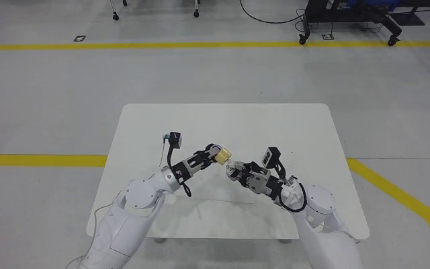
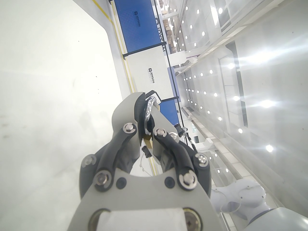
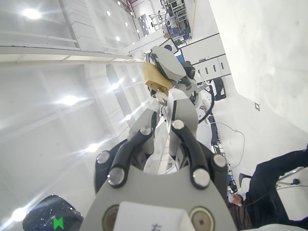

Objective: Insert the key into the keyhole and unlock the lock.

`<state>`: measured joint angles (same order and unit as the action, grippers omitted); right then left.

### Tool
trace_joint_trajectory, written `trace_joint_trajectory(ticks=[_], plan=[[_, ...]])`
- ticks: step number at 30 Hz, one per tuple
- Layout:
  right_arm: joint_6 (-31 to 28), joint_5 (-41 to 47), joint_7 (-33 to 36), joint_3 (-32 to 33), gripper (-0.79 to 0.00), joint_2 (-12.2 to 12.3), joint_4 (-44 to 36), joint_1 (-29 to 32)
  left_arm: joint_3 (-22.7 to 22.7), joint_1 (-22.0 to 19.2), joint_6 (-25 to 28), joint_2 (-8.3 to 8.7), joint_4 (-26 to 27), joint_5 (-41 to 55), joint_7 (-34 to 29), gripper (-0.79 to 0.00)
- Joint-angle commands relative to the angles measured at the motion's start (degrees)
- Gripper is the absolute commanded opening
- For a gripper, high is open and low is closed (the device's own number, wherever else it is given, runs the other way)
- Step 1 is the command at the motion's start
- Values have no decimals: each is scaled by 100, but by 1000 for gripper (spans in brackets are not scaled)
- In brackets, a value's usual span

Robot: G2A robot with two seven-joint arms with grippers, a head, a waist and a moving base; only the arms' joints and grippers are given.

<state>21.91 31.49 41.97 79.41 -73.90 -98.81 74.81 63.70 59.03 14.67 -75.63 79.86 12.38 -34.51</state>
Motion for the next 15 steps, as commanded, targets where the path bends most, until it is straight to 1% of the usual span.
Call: trace_joint_trajectory(ticks=[1, 5, 7, 9, 13, 15], plan=[[29, 48, -5, 5, -785, 9, 15, -11, 11, 0, 9, 1, -10, 13, -3, -785], [146, 190, 89, 9, -785, 30, 72, -63, 18, -5, 61, 7, -3, -59, -27, -785], [330, 353, 333, 13, -785, 48, 155, -124, 22, -2, 106, 9, 2, -97, -14, -785], [603, 590, 611, 67, -785, 71, 306, -220, 25, 0, 194, 12, 8, -149, -24, -785], [1359, 1106, 1118, 187, -785, 123, 757, -551, 57, 43, 416, 31, 84, -369, 4, -785], [1527, 1221, 1314, 241, -785, 153, 957, -674, 99, 81, 469, 44, 139, -464, 45, -785]])
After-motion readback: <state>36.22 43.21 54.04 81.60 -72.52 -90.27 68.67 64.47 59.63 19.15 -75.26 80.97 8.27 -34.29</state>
